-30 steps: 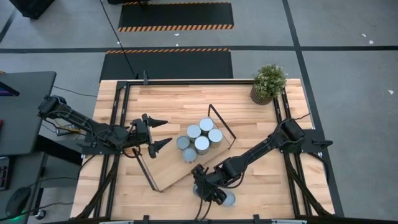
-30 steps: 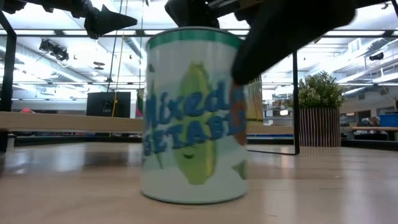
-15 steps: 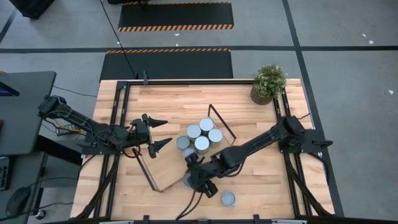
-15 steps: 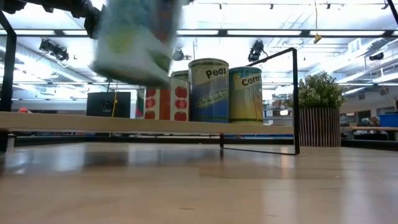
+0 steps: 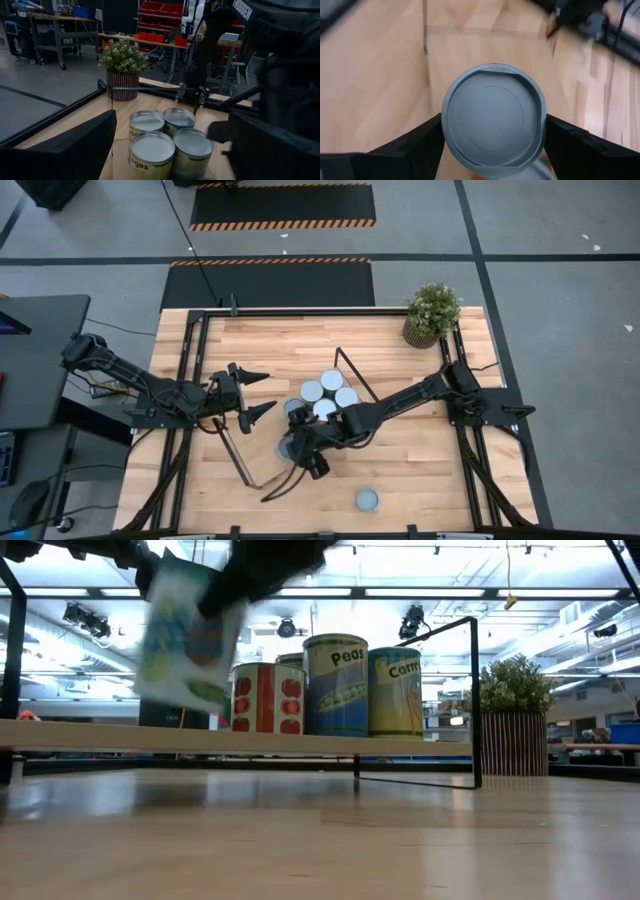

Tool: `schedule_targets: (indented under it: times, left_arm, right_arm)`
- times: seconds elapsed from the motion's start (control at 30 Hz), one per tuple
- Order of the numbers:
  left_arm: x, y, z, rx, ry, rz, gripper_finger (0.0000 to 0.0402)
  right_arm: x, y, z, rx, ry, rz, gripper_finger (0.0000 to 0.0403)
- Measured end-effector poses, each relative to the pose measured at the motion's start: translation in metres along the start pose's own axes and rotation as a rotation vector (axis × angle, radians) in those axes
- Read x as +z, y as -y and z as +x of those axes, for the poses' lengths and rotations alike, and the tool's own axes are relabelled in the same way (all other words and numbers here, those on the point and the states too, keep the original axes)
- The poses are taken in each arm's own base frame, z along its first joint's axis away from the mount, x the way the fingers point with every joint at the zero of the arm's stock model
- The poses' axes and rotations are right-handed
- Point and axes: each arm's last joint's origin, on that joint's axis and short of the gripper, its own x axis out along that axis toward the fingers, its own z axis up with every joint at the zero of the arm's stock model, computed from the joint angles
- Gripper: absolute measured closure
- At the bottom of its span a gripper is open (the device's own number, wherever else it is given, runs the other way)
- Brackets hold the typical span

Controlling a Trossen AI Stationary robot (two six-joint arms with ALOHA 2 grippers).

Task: Pick and place cans onto a shelf
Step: Put the small canned mixed vegetables on the shelf, then put the small canned tuna on the shelf

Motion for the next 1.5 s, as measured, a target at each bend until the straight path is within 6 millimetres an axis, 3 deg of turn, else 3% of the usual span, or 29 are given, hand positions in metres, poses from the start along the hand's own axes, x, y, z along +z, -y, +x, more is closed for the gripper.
schedule_targets:
  times: [0.4,0.7,1.1,1.23,1.5]
  left_arm:
    - [0.0,0.0,0.0,0.005,-0.001,0.003,0.0013]
    - [0.0,0.0,0.0,0.005,-0.001,0.002,0.0013]
    - [0.0,0.0,0.0,0.005,-0.001,0.002,0.0013]
    - [-0.001,0.0,0.0,0.006,-0.007,0.007,0.0013]
    - [-0.001,0.0,0.0,0.006,-0.007,0.006,0.0013]
  right_arm:
    - [-0.01,0.012,0.011,0.008,-0.044,0.009,0.0094]
    - [-0.011,0.017,0.011,-0.023,-0.052,-0.006,0.0044]
    - [0.01,0.004,-0.013,-0.059,-0.071,-0.081,0.0039]
    - [0.014,-0.011,-0.028,0.011,-0.138,-0.103,0.0039]
    - [0.006,-0.063,-0.051,0.12,-0.278,-0.14,0.0039]
